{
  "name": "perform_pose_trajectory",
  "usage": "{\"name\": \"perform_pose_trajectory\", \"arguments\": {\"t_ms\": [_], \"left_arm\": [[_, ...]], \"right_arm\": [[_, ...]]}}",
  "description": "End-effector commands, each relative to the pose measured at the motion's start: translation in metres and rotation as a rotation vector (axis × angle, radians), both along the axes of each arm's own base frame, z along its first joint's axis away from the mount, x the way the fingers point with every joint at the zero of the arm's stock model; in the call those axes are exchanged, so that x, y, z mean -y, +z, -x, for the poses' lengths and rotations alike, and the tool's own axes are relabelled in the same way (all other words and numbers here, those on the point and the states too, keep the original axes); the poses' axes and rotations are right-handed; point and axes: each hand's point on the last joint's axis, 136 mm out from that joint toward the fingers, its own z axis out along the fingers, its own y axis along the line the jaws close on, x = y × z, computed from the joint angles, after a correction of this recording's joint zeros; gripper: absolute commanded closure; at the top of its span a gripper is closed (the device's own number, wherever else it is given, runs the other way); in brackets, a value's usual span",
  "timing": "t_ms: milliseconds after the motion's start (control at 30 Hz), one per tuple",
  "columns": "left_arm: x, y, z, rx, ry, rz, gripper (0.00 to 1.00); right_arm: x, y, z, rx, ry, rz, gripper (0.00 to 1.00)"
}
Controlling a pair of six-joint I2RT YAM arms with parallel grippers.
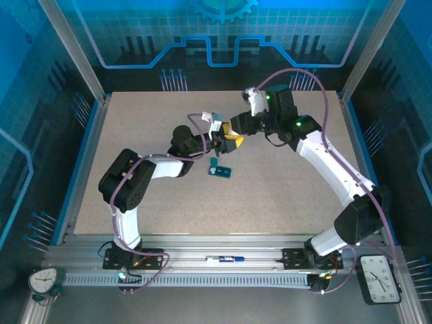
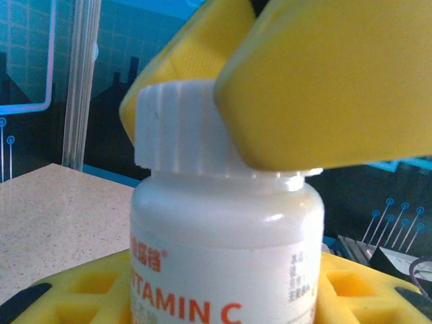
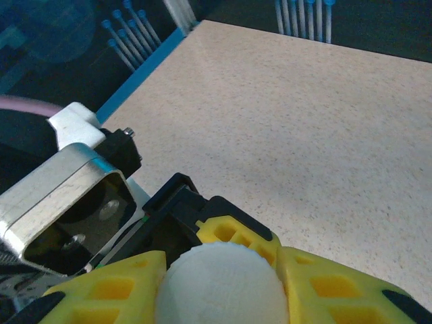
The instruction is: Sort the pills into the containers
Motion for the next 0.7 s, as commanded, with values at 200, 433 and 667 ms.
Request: {"name": "perform_pose_trajectory", "arguments": {"t_ms": [200,433,667], "left_arm": [[0.000,0.030,-0.002,0.099,0.027,0.061,1.00],[-0.001,0.027,-0.003,0.097,0.035,0.056,1.00],[-0.004,0.016,-0.007,0.092,0.076,0.048,0.67]], "right_arm": [[0.003,-0.024,0.017,-0.053,-0.200,0.041,0.73],[0.001,-0.023,0.014,-0.038,-0.173,0.025,0.74],[0.013,-0.021,0.001,-0.015,-0.218,0.008,0.75]]}}
